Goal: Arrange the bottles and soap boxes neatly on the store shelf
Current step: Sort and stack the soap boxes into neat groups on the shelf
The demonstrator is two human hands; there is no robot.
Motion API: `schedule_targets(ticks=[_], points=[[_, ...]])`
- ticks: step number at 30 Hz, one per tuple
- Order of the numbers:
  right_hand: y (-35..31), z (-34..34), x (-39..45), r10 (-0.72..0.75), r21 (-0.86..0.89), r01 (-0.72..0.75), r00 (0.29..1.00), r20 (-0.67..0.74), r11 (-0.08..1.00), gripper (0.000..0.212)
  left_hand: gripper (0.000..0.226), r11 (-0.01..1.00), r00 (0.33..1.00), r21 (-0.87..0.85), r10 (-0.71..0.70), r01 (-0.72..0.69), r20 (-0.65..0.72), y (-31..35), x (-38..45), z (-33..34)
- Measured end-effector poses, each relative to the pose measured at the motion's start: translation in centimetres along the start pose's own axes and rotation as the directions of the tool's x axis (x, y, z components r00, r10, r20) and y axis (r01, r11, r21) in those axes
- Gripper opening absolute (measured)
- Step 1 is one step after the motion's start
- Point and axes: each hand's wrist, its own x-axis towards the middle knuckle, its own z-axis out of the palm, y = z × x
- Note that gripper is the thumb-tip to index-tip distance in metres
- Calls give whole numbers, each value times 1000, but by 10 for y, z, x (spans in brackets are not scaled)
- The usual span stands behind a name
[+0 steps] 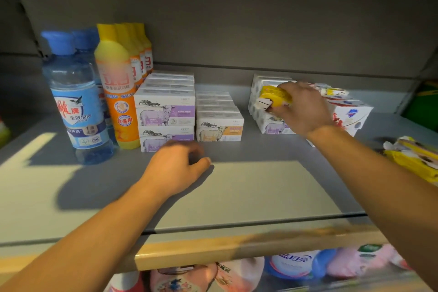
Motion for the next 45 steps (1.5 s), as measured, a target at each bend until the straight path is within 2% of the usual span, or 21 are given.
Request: schedule_targets(ticks=[2, 4, 5, 7, 9, 11, 14, 16, 17, 19, 22, 25, 29, 31, 33, 39, 45], points=[[-20, -6, -16, 50, 263, -81, 991, 121, 961, 48, 23, 993, 999, -117, -31, 27, -32, 2, -1, -2], [-40, -5, -39, 83, 576, -250, 950, 300, 778, 43, 27, 952, 995, -304, -63, 37, -74, 6, -3, -6], [-48, -2, -50, 68, 670, -313, 928, 365, 673, 38, 29, 909, 994, -415, -70, 28, -85, 8, -3, -9], [-62, 8, -68, 13, 757, -358, 907, 420, 546, 26, 32, 766, 996, -641, -80, 40, -33, 12, -5, -13], [-76, 18, -83, -36, 801, -402, 885, 464, 444, 23, 33, 679, 996, -729, -69, 87, 55, 13, -6, -15], [-86, 27, -94, -37, 813, -442, 870, 491, 379, 25, 18, 693, 993, -711, -76, 117, 90, 12, -7, -14], [-93, 36, -107, 42, 845, -424, 899, 435, 326, 32, 6, 725, 985, -670, -160, 161, 64, 9, -6, -13], [-92, 37, -112, 35, 883, -380, 922, 385, 276, 48, 6, 652, 965, -724, -253, 223, 68, 7, -5, -13], [-91, 37, -114, 0, 892, -355, 929, 370, 279, 57, 7, 579, 948, -774, -307, 258, 86, 7, -4, -13], [-89, 37, -116, -79, 876, -309, 929, 361, 370, 73, 10, 437, 913, -844, -383, 311, 138, 7, -4, -15], [-88, 39, -117, -112, 854, -260, 933, 343, 450, 77, 12, 356, 897, -873, -405, 332, 176, 6, -5, -16], [-88, 42, -115, -77, 870, -261, 944, 320, 419, 62, 10, 348, 897, -876, -404, 333, 181, 6, -4, -16], [-88, 47, -110, 91, 861, -376, 925, 368, 343, 34, 36, 357, 912, -873, -358, 332, 201, 7, -3, -16], [-88, 46, -107, 131, 840, -442, 897, 423, 315, 44, 55, 363, 913, -861, -332, 357, 238, 7, -4, -17], [-87, 43, -106, 146, 819, -487, 873, 465, 305, 51, 58, 379, 916, -851, -308, 364, 255, 9, -5, -17], [-87, 42, -101, 219, 761, -564, 825, 520, 319, 69, 44, 449, 921, -819, -316, 357, 228, 7, -4, -14], [-87, 43, -99, 228, 743, -573, 819, 526, 345, 65, 38, 460, 924, -816, -313, 350, 220, 6, -3, -13]])
